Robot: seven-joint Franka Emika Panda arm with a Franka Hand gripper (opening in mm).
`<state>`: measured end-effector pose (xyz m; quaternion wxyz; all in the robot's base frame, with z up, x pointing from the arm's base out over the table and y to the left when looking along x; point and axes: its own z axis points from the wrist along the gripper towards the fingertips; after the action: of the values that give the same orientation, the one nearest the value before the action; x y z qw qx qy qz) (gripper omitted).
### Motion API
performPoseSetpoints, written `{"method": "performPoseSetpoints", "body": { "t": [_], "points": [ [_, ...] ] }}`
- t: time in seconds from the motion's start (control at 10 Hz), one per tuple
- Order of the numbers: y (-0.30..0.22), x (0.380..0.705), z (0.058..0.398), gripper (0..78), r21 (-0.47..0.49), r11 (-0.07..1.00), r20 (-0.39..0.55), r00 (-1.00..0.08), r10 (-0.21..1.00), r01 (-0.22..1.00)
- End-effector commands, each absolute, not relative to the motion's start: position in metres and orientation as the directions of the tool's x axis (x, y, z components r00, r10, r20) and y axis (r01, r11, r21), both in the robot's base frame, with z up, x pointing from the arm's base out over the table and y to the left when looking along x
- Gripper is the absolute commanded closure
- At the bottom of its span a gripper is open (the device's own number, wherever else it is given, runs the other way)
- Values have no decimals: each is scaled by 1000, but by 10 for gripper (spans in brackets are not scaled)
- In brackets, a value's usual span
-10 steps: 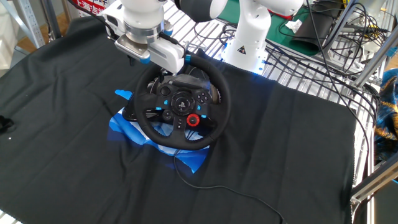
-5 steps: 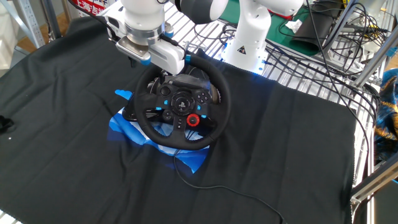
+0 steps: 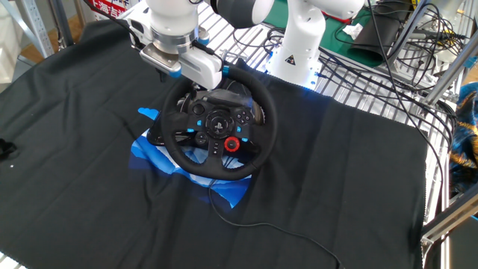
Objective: Rotate the steering wheel 90 degrees clockwise
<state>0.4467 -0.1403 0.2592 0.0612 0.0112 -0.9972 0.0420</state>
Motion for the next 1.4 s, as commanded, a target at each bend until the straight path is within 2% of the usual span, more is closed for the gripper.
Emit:
{"method": "performPoseSetpoints", "body": {
  "t": [0.1,1.4],
  "points": [
    [-140,445,259,760,-77,997,115,-993,-6,-15],
    [-140,445,259,760,-76,997,113,-993,22,14]
  ]
}}
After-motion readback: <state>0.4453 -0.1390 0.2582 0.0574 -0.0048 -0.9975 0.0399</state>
